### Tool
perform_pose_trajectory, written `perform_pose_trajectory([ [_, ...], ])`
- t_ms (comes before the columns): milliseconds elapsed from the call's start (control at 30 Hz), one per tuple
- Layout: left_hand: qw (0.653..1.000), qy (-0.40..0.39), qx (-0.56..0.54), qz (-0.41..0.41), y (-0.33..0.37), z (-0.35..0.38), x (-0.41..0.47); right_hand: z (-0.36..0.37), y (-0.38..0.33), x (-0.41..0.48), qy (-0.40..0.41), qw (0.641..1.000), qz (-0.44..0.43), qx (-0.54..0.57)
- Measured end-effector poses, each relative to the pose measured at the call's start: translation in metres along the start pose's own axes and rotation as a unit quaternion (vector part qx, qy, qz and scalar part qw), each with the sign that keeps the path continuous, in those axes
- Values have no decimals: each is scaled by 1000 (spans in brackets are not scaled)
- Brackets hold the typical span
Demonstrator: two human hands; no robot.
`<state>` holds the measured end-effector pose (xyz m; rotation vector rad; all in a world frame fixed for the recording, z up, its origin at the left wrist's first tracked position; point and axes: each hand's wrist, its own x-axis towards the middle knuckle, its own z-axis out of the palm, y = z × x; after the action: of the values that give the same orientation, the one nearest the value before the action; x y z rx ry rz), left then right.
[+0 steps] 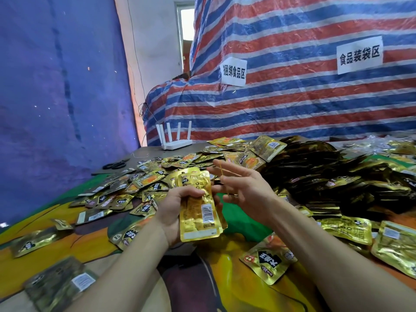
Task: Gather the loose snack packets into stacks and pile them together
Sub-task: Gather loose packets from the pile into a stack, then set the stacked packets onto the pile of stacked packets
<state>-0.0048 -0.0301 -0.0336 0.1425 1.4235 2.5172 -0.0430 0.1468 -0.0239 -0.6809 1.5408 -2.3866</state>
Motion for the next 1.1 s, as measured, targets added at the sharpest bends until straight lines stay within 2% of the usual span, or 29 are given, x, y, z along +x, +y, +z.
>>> perform_pose_trajectory([
  [133,992,118,-25,22,2,0,6,5,7,-1,77,986,-27,-146],
  [267,971,199,-64,113,7,-5,11,13,12,-5,92,978,-42,-181],
  [367,956,236,-90,146,10,-7,12,25,19,-8,75,979,-37,-185],
  [500,950,228,-142,157,12,-3,9,46,36,-11,61,972,-54,-223],
  [633,955,191,-179,142,11,-3,7,58,44,-11,90,947,-94,-294],
  [833,973,111,-165,115,2,-4,12,58,38,-17,84,929,-151,-327],
  [1033,982,98,-109,120,2,2,9,54,36,-19,47,937,-170,-302],
  [1100,984,84,-109,109,3,0,7,51,37,-16,14,954,-155,-256],
])
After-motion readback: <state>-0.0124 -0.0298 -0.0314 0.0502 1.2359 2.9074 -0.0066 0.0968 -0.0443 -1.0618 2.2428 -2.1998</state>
